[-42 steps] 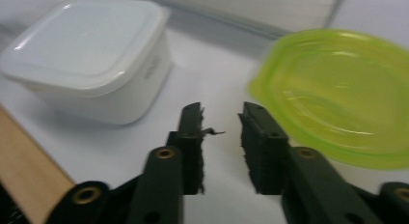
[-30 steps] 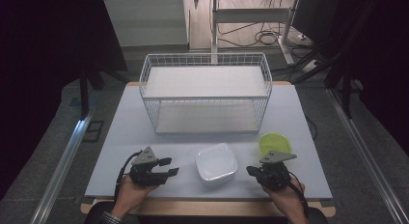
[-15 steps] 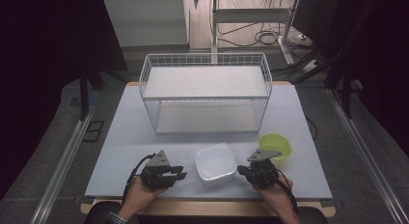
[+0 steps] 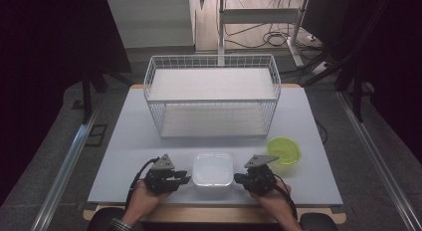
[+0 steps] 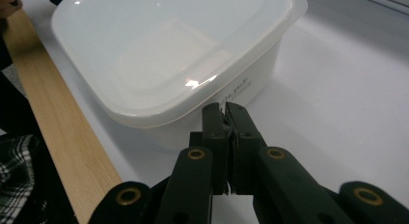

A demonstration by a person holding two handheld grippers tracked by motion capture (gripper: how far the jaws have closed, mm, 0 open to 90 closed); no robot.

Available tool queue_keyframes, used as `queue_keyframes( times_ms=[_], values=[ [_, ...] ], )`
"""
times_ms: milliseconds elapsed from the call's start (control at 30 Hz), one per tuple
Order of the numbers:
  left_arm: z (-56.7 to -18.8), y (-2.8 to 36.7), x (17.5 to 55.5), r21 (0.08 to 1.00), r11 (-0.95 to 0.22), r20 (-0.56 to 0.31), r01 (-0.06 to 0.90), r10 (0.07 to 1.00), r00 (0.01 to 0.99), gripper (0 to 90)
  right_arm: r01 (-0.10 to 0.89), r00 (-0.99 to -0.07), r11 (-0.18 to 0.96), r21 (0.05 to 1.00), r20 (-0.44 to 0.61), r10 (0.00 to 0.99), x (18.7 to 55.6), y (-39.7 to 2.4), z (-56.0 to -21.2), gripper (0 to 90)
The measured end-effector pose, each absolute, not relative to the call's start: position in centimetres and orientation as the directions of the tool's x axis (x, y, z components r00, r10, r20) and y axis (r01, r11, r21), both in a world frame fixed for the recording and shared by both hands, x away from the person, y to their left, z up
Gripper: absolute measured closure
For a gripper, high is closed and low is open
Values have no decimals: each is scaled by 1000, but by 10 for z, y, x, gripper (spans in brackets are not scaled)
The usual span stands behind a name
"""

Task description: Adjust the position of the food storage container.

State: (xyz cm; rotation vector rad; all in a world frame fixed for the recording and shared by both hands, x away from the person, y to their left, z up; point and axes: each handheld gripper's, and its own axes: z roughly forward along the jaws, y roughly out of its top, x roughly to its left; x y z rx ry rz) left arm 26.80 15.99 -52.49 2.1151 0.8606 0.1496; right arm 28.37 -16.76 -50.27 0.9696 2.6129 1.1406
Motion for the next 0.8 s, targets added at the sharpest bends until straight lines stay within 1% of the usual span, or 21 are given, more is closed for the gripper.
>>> queue_keyframes(
  times_ms=[133, 167, 200, 233, 267, 300, 333, 367, 400, 433, 467, 500, 533, 600, 633, 667, 800],
  values=[
    [-524, 163, 267, 739, -425, -170, 523, 633, 755, 702, 506, -784, 508, 698, 126, 607, 284, -168, -502, 842],
    [-523, 167, 267, 743, -419, -164, 522, 643, 749, 672, 503, -781, 504, 702, 118, 614, 284, -171, -501, 807],
    [-523, 167, 267, 743, -419, -164, 522, 643, 749, 645, 503, -781, 504, 702, 118, 614, 284, -171, -501, 807],
    [-522, 172, 267, 749, -407, -161, 523, 654, 739, 614, 500, -776, 496, 710, 113, 621, 285, -174, -499, 759],
    [-522, 172, 267, 749, -407, -161, 523, 654, 739, 588, 500, -776, 496, 710, 113, 621, 285, -174, -499, 759],
    [-521, 174, 267, 754, -398, -160, 522, 660, 734, 588, 497, -776, 495, 713, 109, 622, 285, -176, -499, 728],
    [-520, 176, 267, 759, -391, -159, 521, 665, 730, 554, 491, -777, 494, 717, 105, 620, 285, -177, -498, 691],
    [-520, 177, 267, 765, -382, -157, 519, 670, 725, 483, 481, -779, 496, 723, 93, 620, 285, -179, -497, 623],
    [-519, 180, 267, 774, -371, -150, 513, 680, 718, 437, 473, -781, 501, 725, 82, 619, 285, -180, -497, 589],
    [-519, 180, 267, 774, -371, -150, 513, 680, 718, 391, 473, -781, 501, 725, 82, 619, 285, -180, -497, 589],
    [-519, 181, 266, 780, -361, -150, 510, 684, 714, 357, 466, -782, 500, 730, 76, 618, 285, -182, -496, 527],
    [-519, 181, 266, 780, -361, -150, 510, 684, 714, 329, 466, -782, 500, 730, 76, 618, 285, -182, -496, 527],
    [-518, 181, 266, 782, -358, -150, 511, 687, 711, 329, 462, -784, 501, 732, 73, 616, 285, -183, -496, 493],
    [-518, 182, 266, 784, -349, -153, 514, 694, 703, 260, 448, -788, 503, 739, 61, 613, 285, -185, -496, 422],
    [-518, 182, 267, 784, -347, -152, 515, 697, 701, 198, 439, -790, 502, 745, 55, 610, 286, -188, -497, 349],
    [-518, 182, 267, 783, -348, -150, 516, 699, 699, 198, 439, -790, 502, 745, 55, 610, 286, -188, -497, 349],
    [-520, 181, 267, 778, -361, -141, 514, 697, 703, 128, 442, -779, 487, 754, 53, 625, 288, -195, -500, 241]
  ],
)
